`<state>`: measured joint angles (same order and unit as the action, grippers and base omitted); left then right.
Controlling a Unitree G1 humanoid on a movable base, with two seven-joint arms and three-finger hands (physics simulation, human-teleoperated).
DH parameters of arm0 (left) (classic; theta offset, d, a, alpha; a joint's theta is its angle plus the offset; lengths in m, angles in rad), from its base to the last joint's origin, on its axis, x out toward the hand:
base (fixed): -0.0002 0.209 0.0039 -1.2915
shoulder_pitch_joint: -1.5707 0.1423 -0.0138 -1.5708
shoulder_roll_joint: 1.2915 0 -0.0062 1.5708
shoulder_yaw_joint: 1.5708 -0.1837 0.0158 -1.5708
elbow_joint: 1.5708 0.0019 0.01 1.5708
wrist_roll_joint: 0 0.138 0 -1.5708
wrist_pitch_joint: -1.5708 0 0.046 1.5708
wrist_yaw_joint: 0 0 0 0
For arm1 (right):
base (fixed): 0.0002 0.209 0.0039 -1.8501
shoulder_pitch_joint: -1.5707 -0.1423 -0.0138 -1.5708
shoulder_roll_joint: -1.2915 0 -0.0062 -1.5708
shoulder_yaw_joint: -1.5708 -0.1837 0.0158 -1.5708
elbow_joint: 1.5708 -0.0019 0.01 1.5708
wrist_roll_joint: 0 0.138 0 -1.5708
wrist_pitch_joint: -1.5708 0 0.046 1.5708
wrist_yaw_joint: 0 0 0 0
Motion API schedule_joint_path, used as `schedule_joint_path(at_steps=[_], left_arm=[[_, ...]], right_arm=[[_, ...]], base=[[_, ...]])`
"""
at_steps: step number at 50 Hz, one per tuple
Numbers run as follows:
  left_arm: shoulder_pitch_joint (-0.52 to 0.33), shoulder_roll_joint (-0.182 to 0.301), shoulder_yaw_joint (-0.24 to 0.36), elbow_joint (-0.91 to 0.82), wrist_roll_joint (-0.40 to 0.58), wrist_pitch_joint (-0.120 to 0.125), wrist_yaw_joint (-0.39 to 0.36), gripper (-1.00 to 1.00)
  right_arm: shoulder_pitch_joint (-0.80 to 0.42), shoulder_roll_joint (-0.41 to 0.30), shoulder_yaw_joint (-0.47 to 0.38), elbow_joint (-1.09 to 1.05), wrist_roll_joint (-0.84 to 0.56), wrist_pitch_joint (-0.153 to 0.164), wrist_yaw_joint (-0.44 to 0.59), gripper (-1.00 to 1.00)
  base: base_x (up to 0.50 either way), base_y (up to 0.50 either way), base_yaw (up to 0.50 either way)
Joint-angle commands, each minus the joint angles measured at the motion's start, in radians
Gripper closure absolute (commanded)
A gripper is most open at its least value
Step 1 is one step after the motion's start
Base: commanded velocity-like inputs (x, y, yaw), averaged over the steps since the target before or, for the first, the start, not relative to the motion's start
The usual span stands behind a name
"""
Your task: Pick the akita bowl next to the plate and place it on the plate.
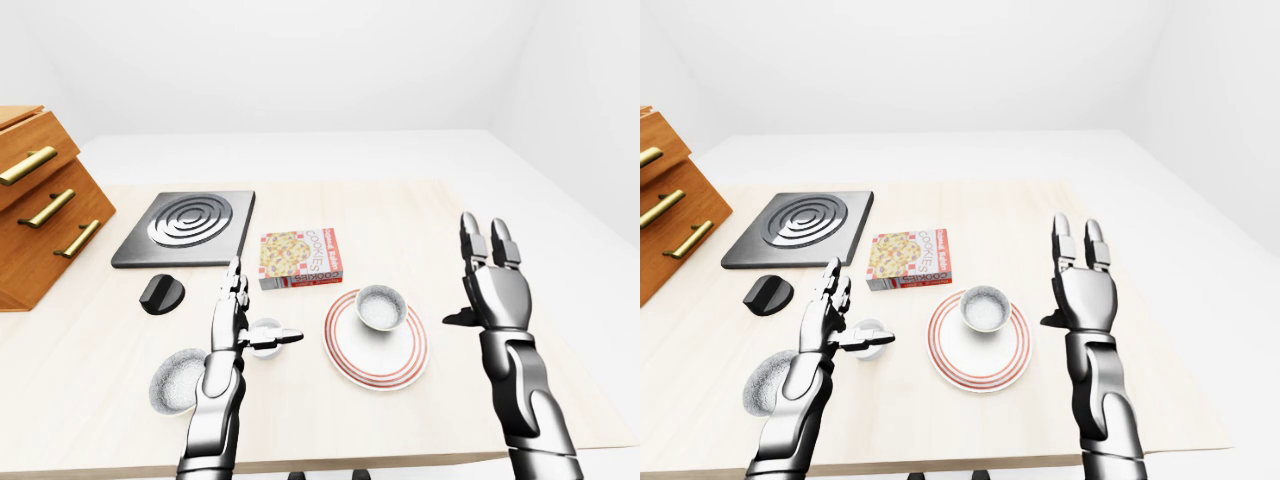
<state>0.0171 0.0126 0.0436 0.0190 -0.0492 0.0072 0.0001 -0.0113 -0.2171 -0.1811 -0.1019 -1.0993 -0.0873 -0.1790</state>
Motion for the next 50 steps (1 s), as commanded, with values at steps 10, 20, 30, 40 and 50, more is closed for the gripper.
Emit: schedule_joint_path(at_steps=[10, 20, 30, 40, 50], left_arm=[[0.01, -0.002, -0.003, -0.013, 0.001, 0.001, -0.004, -1.0], [0.008, -0.002, -0.003, -0.008, 0.002, -0.002, -0.003, -1.0], [0.013, -0.003, -0.006, -0.018, 0.004, 0.004, -0.002, -1.0], [0.009, -0.002, -0.005, -0.012, 0.005, 0.001, -0.002, -1.0], [0.005, 0.0, -0.002, -0.014, 0.007, -0.005, 0.0, -1.0]], right_arm=[[0.011, 0.013, -0.017, -0.081, 0.018, 0.0, 0.053, -1.0], [0.014, 0.015, -0.02, -0.094, 0.016, 0.0, 0.062, -1.0], [0.02, 0.018, -0.03, -0.13, 0.021, 0.0, 0.086, -1.0], [0.033, 0.023, -0.039, -0.164, 0.018, 0.0, 0.108, -1.0], [0.024, 0.017, -0.093, -0.274, 0.052, 0.0, 0.161, -1.0]], base=[[0.0, 0.0, 0.0], [0.0, 0.0, 0.0], [0.0, 0.0, 0.0], [0.0, 0.0, 0.0], [0.0, 0.0, 0.0]])
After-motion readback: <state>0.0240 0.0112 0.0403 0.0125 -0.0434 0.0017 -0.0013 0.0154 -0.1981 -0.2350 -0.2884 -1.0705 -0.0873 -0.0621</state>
